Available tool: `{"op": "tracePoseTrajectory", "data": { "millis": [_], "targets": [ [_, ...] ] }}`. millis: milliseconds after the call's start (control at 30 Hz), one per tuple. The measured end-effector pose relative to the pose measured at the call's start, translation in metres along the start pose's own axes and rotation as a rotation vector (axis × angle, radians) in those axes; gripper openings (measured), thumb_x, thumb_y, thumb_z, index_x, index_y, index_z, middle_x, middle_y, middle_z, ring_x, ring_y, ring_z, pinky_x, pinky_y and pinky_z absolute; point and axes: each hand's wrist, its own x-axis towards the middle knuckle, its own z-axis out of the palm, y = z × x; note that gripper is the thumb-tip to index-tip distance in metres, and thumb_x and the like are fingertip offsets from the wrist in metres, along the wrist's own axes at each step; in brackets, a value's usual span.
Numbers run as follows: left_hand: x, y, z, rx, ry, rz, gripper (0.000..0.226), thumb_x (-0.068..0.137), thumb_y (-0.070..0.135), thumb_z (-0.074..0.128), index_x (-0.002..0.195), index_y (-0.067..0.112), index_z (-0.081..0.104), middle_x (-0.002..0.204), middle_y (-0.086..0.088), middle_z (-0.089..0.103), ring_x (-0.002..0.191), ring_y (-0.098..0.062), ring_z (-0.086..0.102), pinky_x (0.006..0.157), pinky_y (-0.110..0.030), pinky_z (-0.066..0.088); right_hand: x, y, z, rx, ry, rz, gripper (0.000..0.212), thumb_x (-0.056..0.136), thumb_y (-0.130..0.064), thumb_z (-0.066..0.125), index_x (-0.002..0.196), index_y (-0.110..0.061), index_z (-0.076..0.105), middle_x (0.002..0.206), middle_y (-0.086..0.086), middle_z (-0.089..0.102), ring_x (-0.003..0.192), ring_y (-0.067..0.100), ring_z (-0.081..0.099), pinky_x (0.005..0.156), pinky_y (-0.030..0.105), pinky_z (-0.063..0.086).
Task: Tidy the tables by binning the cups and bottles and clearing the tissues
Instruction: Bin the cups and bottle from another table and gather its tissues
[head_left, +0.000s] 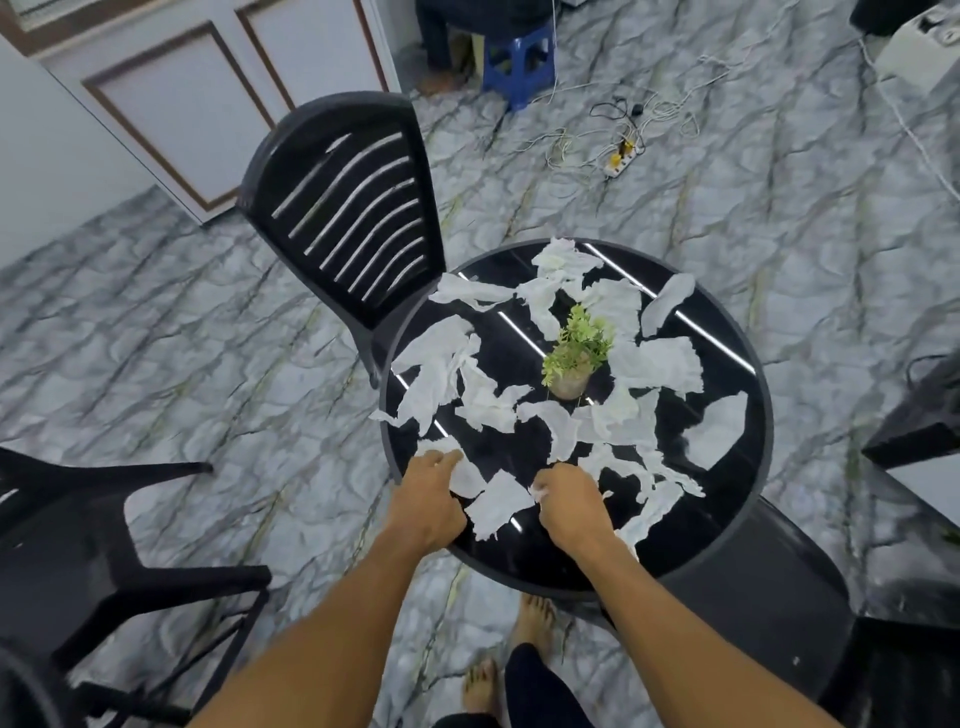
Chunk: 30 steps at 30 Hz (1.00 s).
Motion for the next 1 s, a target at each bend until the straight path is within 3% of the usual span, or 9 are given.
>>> {"op": "tracePoseTrajectory", "data": {
  "millis": [100, 200, 300, 400, 467, 600, 700, 867, 1000],
  "targets": [
    [0.002, 0.0, 0.017, 0.027, 0.015, 0.057, 0.053, 0.089, 0.012, 0.059, 0.141, 0.019, 0.052, 0.141, -0.002, 0.044, 0.127, -0.026, 0.038, 0.101, -0.033, 0.043, -0.007, 0.004, 0.006, 0.137, 0.181, -0.048, 0.032, 0.079, 0.009, 0.054, 0.098, -0.007, 0.074, 0.095, 0.004, 0.067, 0.089, 0.021, 0.062, 0.08, 0.03, 0.051],
    [0.009, 0.0, 0.019, -0.024, 0.07, 0.068, 0.034, 0.077, -0.012, 0.055, 0.098, 0.005, 0.076, 0.104, -0.008, 0.063, 0.095, -0.025, 0.058, 0.084, -0.031, 0.051, -0.014, -0.003, 0.009, 0.211, 0.331, -0.143, 0.024, 0.081, 0.006, 0.054, 0.09, -0.002, 0.075, 0.091, 0.006, 0.069, 0.084, 0.021, 0.064, 0.078, 0.028, 0.053],
    [0.01, 0.001, 0.011, -0.066, 0.118, 0.017, 0.035, 0.066, -0.014, 0.046, 0.076, 0.005, 0.073, 0.071, -0.002, 0.059, 0.072, -0.022, 0.055, 0.065, -0.034, 0.045, -0.017, -0.019, 0.017, 0.167, 0.187, -0.172, 0.019, 0.087, -0.01, 0.057, 0.092, -0.002, 0.072, 0.096, 0.006, 0.067, 0.094, 0.022, 0.063, 0.088, 0.033, 0.053],
    [0.006, 0.015, -0.005, -0.124, 0.274, 0.034, 0.037, 0.077, -0.01, 0.047, 0.092, 0.012, 0.073, 0.079, 0.003, 0.065, 0.084, -0.018, 0.056, 0.069, -0.029, 0.042, -0.017, -0.029, 0.029, 0.044, -0.016, -0.089, 0.041, 0.089, -0.035, 0.068, 0.117, -0.005, 0.063, 0.118, 0.004, 0.058, 0.115, 0.02, 0.051, 0.1, 0.03, 0.045],
    [0.012, 0.027, -0.018, -0.162, 0.322, 0.074, 0.035, 0.08, -0.009, 0.049, 0.098, 0.01, 0.072, 0.09, -0.003, 0.069, 0.092, -0.019, 0.057, 0.077, -0.028, 0.044, -0.016, -0.031, 0.034, 0.004, -0.011, -0.089, 0.038, 0.091, -0.03, 0.068, 0.12, -0.007, 0.062, 0.12, 0.003, 0.057, 0.115, 0.02, 0.05, 0.097, 0.028, 0.046],
    [0.049, 0.045, -0.025, -0.207, 0.292, 0.091, 0.031, 0.079, -0.011, 0.052, 0.093, 0.01, 0.07, 0.129, 0.0, 0.057, 0.122, -0.02, 0.05, 0.086, -0.009, 0.032, -0.014, -0.024, 0.03, -0.016, 0.037, -0.078, 0.019, 0.083, 0.001, 0.055, 0.092, -0.01, 0.067, 0.086, 0.001, 0.055, 0.082, 0.02, 0.049, 0.066, 0.026, 0.039],
    [0.071, 0.057, -0.016, -0.122, 0.153, 0.083, 0.031, 0.078, -0.011, 0.055, 0.095, 0.009, 0.071, 0.157, -0.005, 0.034, 0.144, -0.023, 0.025, 0.101, -0.022, 0.033, -0.012, -0.009, 0.018, 0.048, 0.09, -0.067, 0.015, 0.076, 0.002, 0.049, 0.068, -0.01, 0.055, 0.072, 0.001, 0.052, 0.073, 0.022, 0.051, 0.059, 0.031, 0.041],
    [0.07, 0.061, -0.005, -0.062, 0.079, 0.053, 0.034, 0.079, -0.011, 0.049, 0.097, 0.005, 0.072, 0.111, -0.011, 0.066, 0.107, -0.026, 0.059, 0.083, -0.031, 0.05, 0.009, 0.004, -0.01, 0.119, 0.287, -0.086, 0.021, 0.085, 0.0, 0.057, 0.089, -0.007, 0.076, 0.097, 0.005, 0.065, 0.097, 0.023, 0.054, 0.076, 0.031, 0.049],
    [0.06, 0.055, -0.012, -0.205, 0.058, 0.064, 0.042, 0.078, -0.003, 0.051, 0.111, 0.02, 0.062, 0.086, 0.001, 0.064, 0.076, -0.015, 0.061, 0.065, -0.03, 0.051, 0.036, 0.001, -0.014, 0.034, 0.241, -0.09, 0.019, 0.08, 0.0, 0.064, 0.091, -0.007, 0.078, 0.13, 0.008, 0.059, 0.119, 0.028, 0.05, 0.083, 0.029, 0.048]
  ]
}}
